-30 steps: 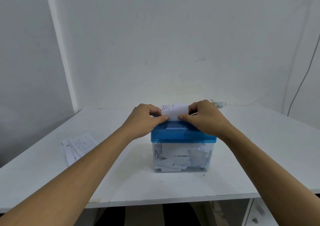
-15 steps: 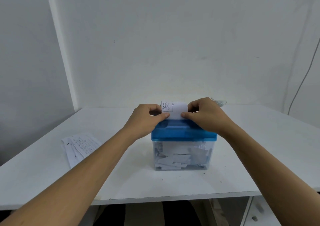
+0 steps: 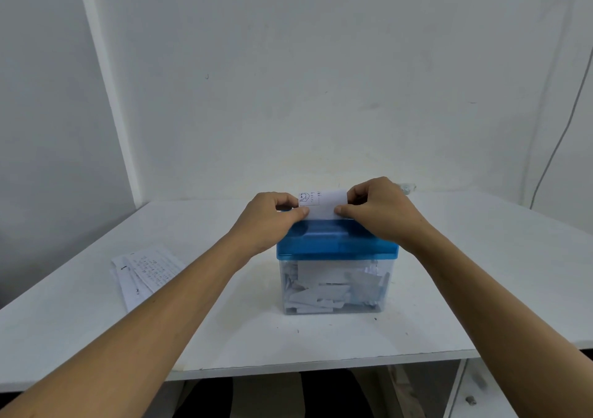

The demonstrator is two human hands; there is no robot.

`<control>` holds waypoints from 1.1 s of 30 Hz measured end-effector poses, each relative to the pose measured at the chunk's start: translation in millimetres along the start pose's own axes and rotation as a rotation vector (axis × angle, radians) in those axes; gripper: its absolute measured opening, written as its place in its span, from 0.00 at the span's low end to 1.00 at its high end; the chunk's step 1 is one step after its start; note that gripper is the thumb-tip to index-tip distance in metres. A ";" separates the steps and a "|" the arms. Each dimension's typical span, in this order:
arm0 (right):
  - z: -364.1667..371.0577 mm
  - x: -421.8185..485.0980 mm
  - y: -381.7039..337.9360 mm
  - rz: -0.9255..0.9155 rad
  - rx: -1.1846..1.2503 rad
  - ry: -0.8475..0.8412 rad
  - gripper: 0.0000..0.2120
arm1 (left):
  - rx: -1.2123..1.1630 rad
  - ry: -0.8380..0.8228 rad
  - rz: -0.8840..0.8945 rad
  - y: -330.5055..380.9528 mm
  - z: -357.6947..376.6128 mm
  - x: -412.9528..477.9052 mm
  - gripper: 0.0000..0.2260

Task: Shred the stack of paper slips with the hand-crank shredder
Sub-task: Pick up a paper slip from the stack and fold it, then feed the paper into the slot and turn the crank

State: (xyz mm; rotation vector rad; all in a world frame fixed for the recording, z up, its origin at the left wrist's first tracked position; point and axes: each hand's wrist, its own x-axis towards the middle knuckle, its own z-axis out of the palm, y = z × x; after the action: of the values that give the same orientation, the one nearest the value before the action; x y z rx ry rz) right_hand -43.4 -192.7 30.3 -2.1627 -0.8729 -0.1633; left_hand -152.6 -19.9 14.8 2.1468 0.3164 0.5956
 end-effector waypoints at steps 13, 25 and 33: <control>0.9 -3.7 -4.4 -0.017 -0.034 -0.001 0.12 | 0.036 -0.046 0.002 1.6 -4.3 -0.9 0.07; 2.2 -4.5 -3.6 -0.070 -0.138 -0.001 0.14 | -0.184 0.081 -0.025 3.4 28.1 -6.8 0.12; -29.4 -23.7 41.8 -0.266 -0.193 0.420 0.25 | -0.195 0.060 -0.030 -0.4 27.3 -5.6 0.13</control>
State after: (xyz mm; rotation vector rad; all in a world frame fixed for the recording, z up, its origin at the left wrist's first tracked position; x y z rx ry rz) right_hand -30.1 -245.4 15.6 -2.0639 -0.9185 -0.8327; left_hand -143.1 -40.7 -1.3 1.9370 0.3094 0.6473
